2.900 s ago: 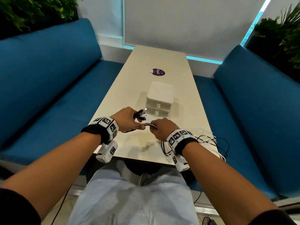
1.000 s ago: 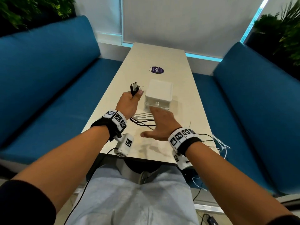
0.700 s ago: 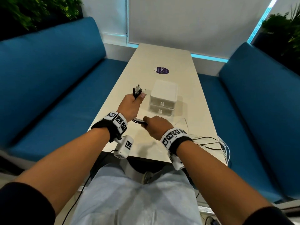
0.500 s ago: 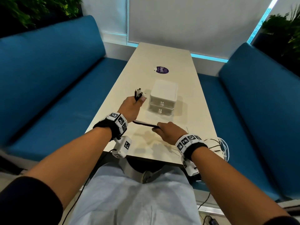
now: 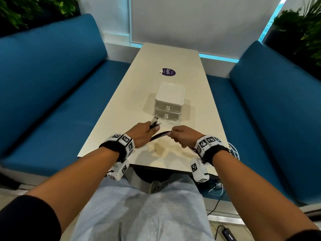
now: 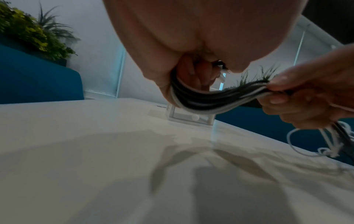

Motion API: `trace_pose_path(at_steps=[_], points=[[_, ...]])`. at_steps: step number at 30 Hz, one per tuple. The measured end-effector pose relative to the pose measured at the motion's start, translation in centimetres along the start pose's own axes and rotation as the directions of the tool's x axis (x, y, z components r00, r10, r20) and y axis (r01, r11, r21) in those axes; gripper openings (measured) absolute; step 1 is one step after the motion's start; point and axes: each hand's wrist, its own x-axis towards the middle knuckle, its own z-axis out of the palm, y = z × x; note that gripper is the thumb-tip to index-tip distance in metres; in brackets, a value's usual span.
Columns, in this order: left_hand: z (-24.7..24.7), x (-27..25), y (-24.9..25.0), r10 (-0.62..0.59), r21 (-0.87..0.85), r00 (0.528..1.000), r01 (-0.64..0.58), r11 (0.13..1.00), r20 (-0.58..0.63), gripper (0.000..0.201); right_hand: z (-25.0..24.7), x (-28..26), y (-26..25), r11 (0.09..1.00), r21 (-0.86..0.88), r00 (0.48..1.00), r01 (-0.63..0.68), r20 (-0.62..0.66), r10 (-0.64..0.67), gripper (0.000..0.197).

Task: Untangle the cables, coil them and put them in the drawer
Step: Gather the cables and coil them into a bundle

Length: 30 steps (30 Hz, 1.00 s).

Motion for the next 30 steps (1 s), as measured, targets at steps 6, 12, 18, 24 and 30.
trace_pose_path(at_steps=[6, 12, 18, 24, 30], points=[[1.6, 0.2, 1.0, 0.107, -0.037, 0.993, -0.105, 0.994, 0.05, 0.051, -0.6, 0.0, -1.1, 1.0, 0.004, 0.997, 0.011, -0.071, -0.011, 0.028], [0.8, 0.6, 2.2, 0.098, 0.089, 0.994, -0.103, 0.991, 0.055, 0.03, -0.5, 0.0, -2.0, 0.998, -0.061, 0.995, 0.027, -0.093, -0.032, 0.027], [0.4, 1.2, 2.1, 0.027, 0.004, 0.993, -0.028, 1.0, 0.112, 0.017, 0.1, 0.3, -2.3, 0.988, -0.149, 0.992, 0.036, -0.118, -0.054, 0.028], [0.9, 1.0, 2.2, 0.023, 0.113, 0.993, -0.035, 0.993, 0.112, 0.037, 0.4, 0.0, -2.0, 0.968, -0.25, 0.994, 0.009, -0.101, -0.035, 0.026], [0.9, 1.0, 1.5, 0.078, 0.334, 0.996, -0.089, 0.938, 0.048, 0.052, 0.7, -0.1, -1.7, 0.937, -0.348, 0.994, 0.042, -0.08, -0.074, 0.03]])
